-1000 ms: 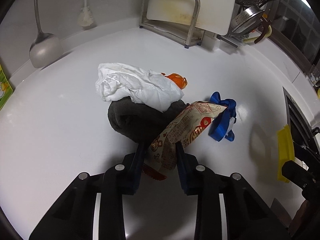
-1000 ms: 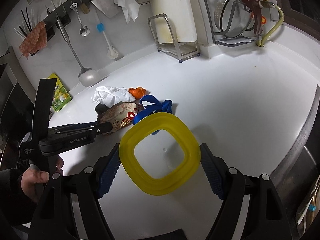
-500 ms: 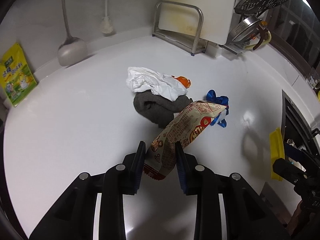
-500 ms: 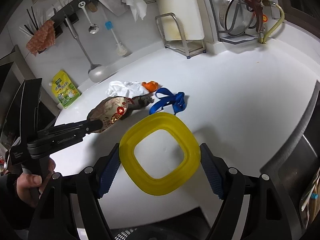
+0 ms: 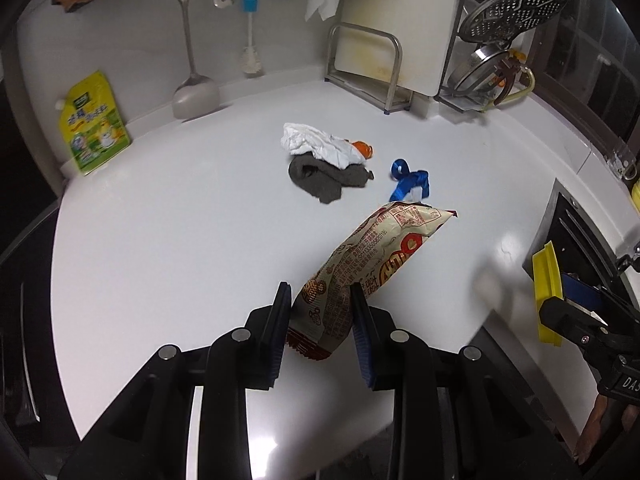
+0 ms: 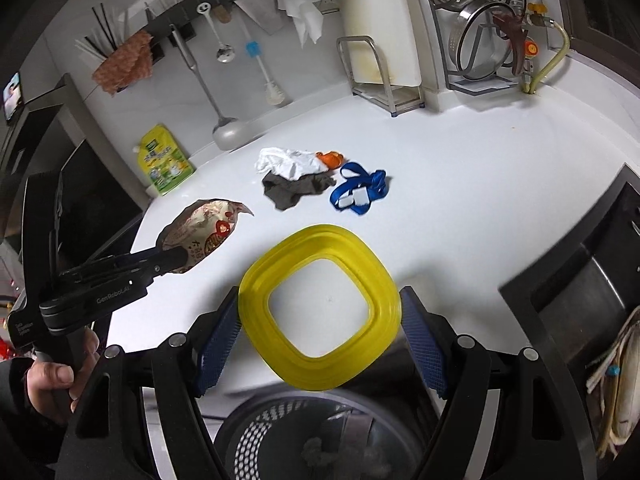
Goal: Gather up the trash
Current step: 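Carry the yellow lid and wrapper over the grey bin and release both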
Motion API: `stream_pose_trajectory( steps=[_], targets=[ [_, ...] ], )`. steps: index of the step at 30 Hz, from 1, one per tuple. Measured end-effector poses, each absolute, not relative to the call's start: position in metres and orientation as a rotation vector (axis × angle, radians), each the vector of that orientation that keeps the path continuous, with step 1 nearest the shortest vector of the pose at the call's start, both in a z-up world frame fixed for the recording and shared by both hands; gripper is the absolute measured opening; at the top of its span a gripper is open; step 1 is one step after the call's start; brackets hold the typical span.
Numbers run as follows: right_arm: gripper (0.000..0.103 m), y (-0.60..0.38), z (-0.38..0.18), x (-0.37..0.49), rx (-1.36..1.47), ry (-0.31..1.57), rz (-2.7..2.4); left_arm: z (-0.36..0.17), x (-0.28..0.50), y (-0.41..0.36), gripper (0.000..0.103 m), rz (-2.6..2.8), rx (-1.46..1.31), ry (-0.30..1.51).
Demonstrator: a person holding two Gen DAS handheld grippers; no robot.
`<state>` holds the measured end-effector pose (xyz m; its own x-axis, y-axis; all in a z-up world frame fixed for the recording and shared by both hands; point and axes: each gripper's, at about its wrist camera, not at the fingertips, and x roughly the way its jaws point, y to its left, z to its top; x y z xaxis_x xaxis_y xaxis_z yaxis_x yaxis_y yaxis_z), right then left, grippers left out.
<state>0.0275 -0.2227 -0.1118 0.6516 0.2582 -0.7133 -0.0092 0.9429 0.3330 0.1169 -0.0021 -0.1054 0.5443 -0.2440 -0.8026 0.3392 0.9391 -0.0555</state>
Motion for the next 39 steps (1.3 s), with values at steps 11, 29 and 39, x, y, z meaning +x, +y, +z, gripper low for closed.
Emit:
stream_pose_trajectory(
  steps=[11, 29, 39],
  targets=[
    [0.075, -0.223, -0.116, -0.051, 0.306, 0.913, 0.226, -0.095, 0.026, 0.000, 0.029, -0.287, 0.118, 0.938],
    [0.075, -0.232, -0.130, -0.119, 0.264, 0.995, 0.279, -0.131, -0.057, -0.026, 0.030, -0.271, 0.116, 1.050],
    [0.075, -0.220, -0.143, -0.119, 0.237, 1.039, 0.305, -0.140, -0.072, -0.025, 0.030, -0.241, 0.147, 1.077]
  ],
)
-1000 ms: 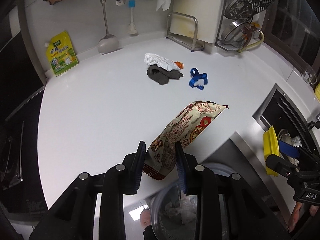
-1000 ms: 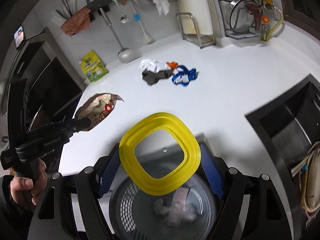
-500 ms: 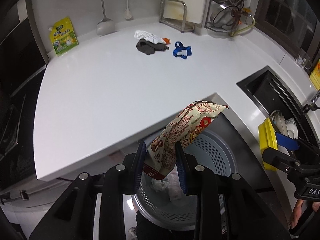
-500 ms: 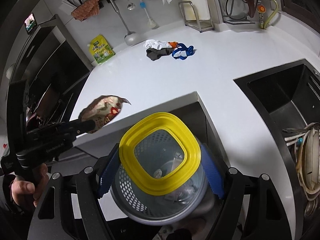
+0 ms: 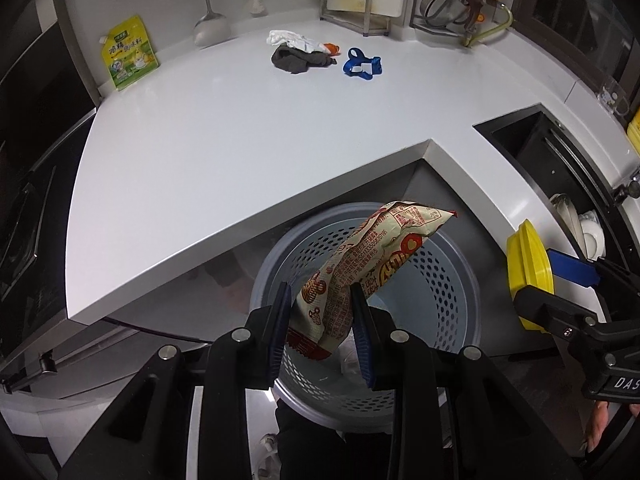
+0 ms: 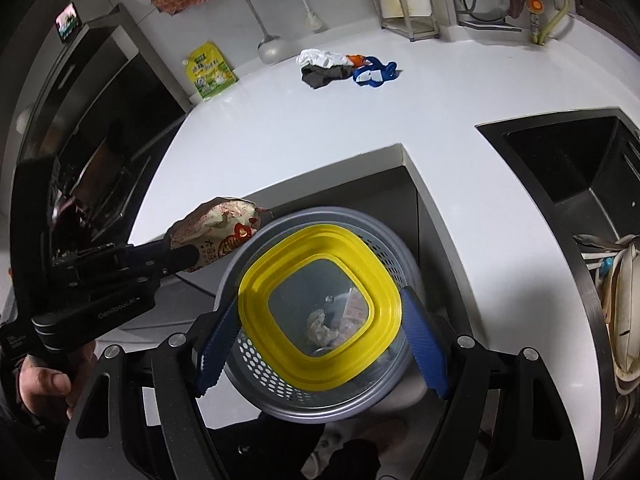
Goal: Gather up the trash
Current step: 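Carry the yellow lid and wrapper over the grey bin and release both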
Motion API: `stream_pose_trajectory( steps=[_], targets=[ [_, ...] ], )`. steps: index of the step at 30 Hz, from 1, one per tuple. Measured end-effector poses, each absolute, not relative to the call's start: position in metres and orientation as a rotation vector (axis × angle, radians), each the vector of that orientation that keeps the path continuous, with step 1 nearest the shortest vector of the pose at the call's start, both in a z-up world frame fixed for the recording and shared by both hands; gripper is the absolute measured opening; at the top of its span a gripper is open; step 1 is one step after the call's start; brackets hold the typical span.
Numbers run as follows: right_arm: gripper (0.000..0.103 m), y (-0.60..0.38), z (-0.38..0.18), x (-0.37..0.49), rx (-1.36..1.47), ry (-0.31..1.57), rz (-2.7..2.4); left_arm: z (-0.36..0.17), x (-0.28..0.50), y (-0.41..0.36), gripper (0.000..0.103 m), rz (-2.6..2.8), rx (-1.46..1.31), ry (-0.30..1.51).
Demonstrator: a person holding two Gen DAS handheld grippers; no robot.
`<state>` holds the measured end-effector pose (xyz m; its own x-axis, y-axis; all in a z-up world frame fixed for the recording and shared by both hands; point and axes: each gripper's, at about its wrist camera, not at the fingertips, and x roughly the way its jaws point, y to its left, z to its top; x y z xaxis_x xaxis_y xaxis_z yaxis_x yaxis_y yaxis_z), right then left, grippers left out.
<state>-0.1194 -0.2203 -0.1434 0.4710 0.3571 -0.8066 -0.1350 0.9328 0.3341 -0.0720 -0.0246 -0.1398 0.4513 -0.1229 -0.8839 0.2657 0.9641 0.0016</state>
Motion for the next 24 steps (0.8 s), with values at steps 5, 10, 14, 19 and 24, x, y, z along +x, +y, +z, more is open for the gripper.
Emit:
stream_pose_trajectory(
  steps=[5, 10, 14, 19, 24],
  targets=[
    [0.075, -0.210, -0.148, -0.118, 0.222, 1.065, 0.332, -0.143, -0.074, -0.022, 0.030, -0.230, 0.148, 1.092],
    [0.075, -0.207, -0.151, -0.117, 0.208, 1.079, 0.349, -0.143, -0.075, -0.021, 0.030, -0.224, 0.141, 1.100],
    [0.075, -0.205, -0.153, -0.116, 0.209, 1.091, 0.357, -0.145, -0.076, -0.021, 0.030, -0.224, 0.146, 1.111],
    [0.075, -0.203, -0.154, -0.115, 0.206, 1.099, 0.364, -0.144, -0.076, -0.020, 0.031, -0.226, 0.147, 1.117],
    [0.075, -0.203, -0.151, -0.116, 0.207, 1.086, 0.364, -0.142, -0.078, -0.022, 0.033, -0.230, 0.154, 1.112]
  ],
)
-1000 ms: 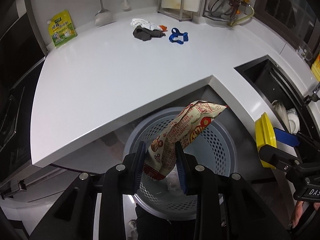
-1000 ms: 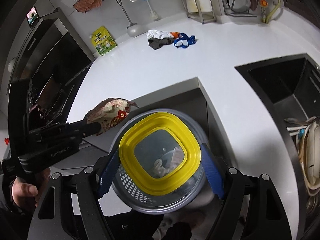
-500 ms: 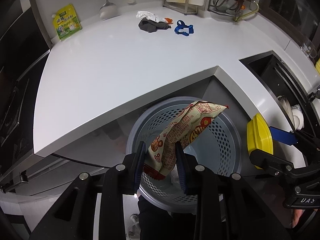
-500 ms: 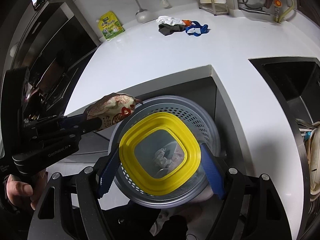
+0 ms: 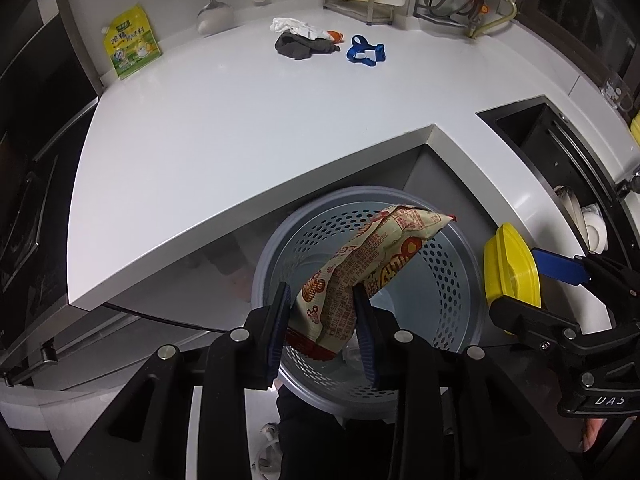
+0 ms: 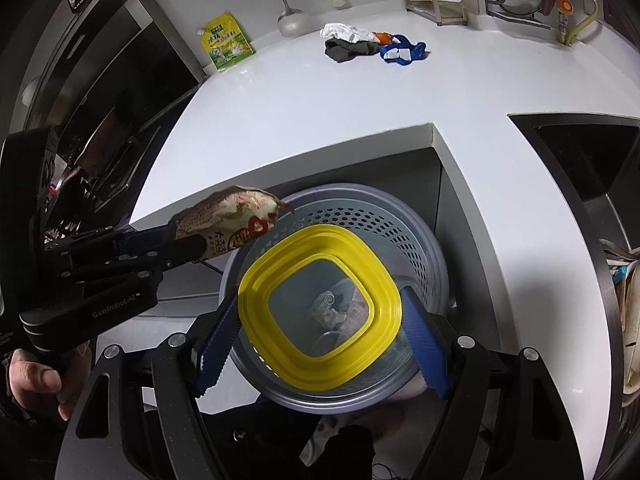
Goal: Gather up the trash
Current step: 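Carry the yellow lid and wrapper over the grey bin and release both, then move both tools back over the counter toward the cloths and blue strap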
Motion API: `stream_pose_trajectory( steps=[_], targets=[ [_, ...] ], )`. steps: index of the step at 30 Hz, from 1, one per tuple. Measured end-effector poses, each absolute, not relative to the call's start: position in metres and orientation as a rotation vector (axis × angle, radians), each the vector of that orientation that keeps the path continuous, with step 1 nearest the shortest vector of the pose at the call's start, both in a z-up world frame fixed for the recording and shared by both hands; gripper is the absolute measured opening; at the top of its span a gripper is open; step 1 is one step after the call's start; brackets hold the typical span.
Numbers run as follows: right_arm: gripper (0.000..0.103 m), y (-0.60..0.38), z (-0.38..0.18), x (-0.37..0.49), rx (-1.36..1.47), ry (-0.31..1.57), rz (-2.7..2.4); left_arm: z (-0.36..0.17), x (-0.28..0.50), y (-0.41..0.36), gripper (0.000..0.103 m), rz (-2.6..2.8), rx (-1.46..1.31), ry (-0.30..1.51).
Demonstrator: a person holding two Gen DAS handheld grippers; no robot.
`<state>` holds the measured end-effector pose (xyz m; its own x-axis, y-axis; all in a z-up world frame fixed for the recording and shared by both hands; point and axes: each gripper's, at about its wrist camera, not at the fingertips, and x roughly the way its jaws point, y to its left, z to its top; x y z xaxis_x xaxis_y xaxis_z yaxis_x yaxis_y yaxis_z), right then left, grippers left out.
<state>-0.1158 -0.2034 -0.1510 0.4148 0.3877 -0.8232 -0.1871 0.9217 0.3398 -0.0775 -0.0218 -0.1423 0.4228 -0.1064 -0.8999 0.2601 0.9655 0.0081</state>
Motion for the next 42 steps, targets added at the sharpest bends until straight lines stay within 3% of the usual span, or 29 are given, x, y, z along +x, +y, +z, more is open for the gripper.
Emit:
stream_pose_trajectory(
  steps=[3, 5, 11, 28, 42],
  targets=[
    [0.075, -0.204, -0.151, -0.116, 0.211, 1.089, 0.363, -0.141, -0.078, -0.023, 0.035, -0.234, 0.160, 1.107],
    [0.075, -0.204, -0.152, -0.116, 0.213, 1.093, 0.360, -0.141, -0.077, -0.023, 0.044, -0.234, 0.162, 1.108],
    [0.077, -0.208, -0.152, -0.113, 0.242, 1.100, 0.357, -0.139, -0.076, -0.022, 0.056, -0.227, 0.165, 1.103],
    [0.080, -0.207, -0.152, -0.109, 0.245, 1.096, 0.362, -0.135, -0.073, -0.015, 0.061, -0.208, 0.156, 1.095],
    [0.080, -0.214, -0.144, -0.105, 0.254, 1.063, 0.344, -0.123, -0.068, -0.010, 0.080, -0.190, 0.152, 1.047]
  ],
)
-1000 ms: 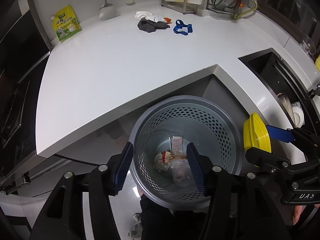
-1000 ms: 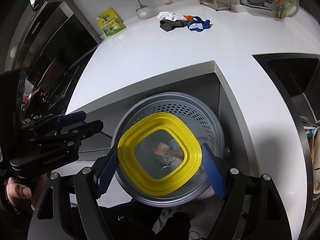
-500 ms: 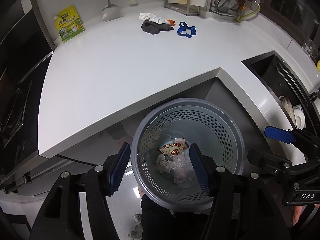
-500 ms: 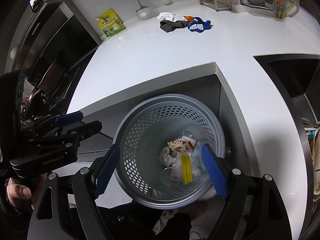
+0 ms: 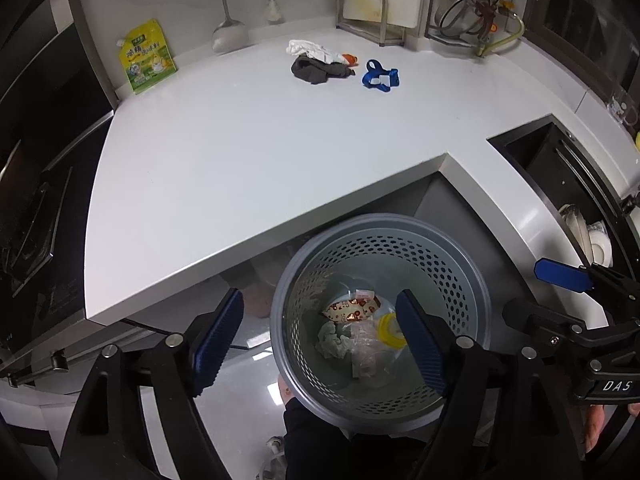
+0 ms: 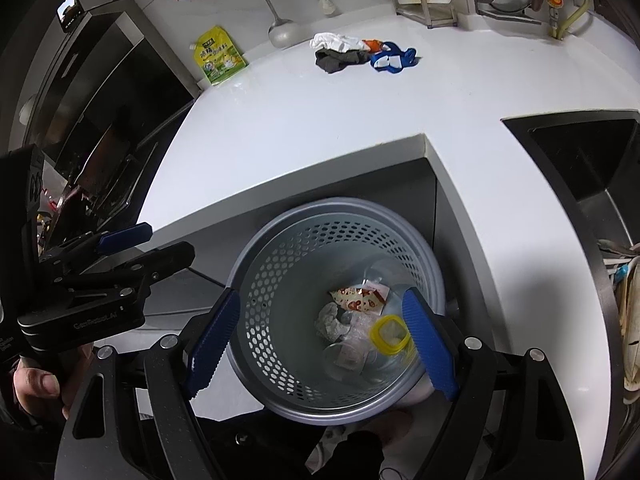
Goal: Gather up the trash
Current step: 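Move both tools back over the counter toward the cloths and blue strap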
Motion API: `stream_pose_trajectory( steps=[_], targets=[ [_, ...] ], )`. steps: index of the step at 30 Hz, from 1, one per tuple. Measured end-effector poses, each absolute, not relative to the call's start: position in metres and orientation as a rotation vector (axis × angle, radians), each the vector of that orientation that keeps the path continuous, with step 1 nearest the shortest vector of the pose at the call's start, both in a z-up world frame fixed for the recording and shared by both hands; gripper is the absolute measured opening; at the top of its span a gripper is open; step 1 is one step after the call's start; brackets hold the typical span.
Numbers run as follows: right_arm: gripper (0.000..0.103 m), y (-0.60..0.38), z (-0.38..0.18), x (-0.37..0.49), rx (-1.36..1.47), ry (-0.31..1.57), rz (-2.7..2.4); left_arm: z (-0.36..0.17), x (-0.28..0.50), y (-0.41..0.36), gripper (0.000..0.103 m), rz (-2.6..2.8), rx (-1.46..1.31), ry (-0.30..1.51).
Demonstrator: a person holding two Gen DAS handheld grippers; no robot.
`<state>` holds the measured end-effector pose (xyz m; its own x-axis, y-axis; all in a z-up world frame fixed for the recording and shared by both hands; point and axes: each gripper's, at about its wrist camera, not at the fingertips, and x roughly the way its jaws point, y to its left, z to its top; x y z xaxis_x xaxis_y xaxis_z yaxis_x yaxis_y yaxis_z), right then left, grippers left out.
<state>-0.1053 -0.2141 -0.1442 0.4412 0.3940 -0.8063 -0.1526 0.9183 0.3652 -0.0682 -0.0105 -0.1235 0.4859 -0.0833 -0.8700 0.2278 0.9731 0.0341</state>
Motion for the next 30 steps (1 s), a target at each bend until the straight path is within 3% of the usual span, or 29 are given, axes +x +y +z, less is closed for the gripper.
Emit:
stream_pose_trajectory(
  steps=[10, 30],
  targets=[
    [0.080, -0.217, -0.121, -0.088, 0.247, 0.994, 0.313, -0.097, -0.051, 0.003, 0.094, -0.166, 0.114, 0.968],
    [0.079, -0.203, -0.101, -0.017, 0.253, 0.948, 0.241, -0.053, 0.026, 0.044, 0.096, -0.163, 0.029, 0.860]
  ],
)
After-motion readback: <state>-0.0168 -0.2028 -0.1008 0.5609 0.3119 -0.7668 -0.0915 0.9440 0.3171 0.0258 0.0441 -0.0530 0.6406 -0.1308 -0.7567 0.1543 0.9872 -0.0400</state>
